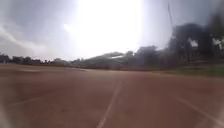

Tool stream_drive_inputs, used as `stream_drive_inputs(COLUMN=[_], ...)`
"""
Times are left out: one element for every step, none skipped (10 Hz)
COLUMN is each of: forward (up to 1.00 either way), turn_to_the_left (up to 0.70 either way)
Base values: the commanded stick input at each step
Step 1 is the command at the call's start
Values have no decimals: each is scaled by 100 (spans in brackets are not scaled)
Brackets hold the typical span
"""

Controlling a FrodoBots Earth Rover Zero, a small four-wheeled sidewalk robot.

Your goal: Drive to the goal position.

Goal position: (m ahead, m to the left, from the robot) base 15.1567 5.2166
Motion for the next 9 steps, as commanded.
stream_drive_inputs(forward=[70, 70, 70, 70, 70, 70, 70, 70, 70], turn_to_the_left=[0, 0, 0, 0, 0, 0, 0, 0, 0])
